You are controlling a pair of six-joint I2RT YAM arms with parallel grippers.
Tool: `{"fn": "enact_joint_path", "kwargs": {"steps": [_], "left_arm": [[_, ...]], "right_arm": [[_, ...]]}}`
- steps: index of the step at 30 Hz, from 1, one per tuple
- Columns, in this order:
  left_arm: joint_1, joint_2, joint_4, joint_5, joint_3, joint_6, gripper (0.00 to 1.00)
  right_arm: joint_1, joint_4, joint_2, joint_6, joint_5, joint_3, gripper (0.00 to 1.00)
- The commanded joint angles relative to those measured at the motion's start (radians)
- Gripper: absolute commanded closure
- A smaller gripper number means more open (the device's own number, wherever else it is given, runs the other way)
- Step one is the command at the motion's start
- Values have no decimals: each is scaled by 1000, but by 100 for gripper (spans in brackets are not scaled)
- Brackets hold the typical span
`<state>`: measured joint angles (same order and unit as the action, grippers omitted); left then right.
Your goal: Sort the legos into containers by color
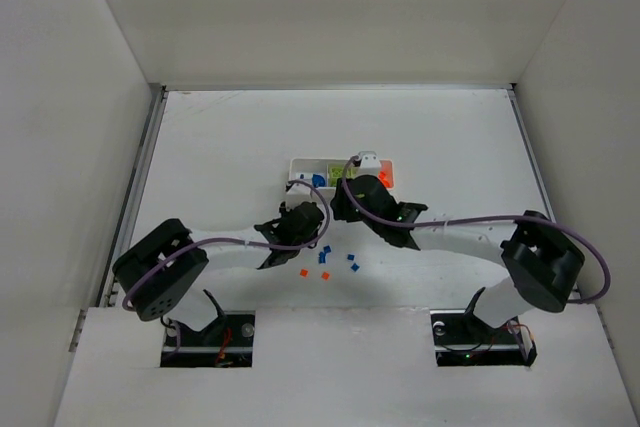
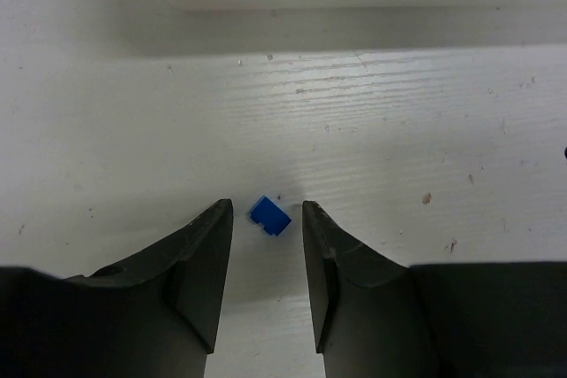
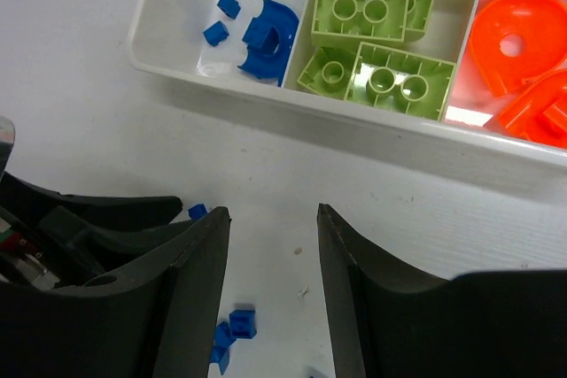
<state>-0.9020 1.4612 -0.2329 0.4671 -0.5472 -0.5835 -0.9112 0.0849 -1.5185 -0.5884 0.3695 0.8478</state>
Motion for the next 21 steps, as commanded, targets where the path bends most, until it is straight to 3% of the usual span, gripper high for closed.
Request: {"fn": "enact_joint_path", "kwargs": {"steps": [1,8,21], "left_arm": [[-2,24,-16,-18,-25,14,67],[-15,2,1,-13,-13,10,79],[-39,-56,67,16,-42,8,84]], "right_arm": [[-7,85,41,-24,6,-10,50],[11,87,58,-24,6,-38,50],[21,102,95,-33,6,-95,48]]}}
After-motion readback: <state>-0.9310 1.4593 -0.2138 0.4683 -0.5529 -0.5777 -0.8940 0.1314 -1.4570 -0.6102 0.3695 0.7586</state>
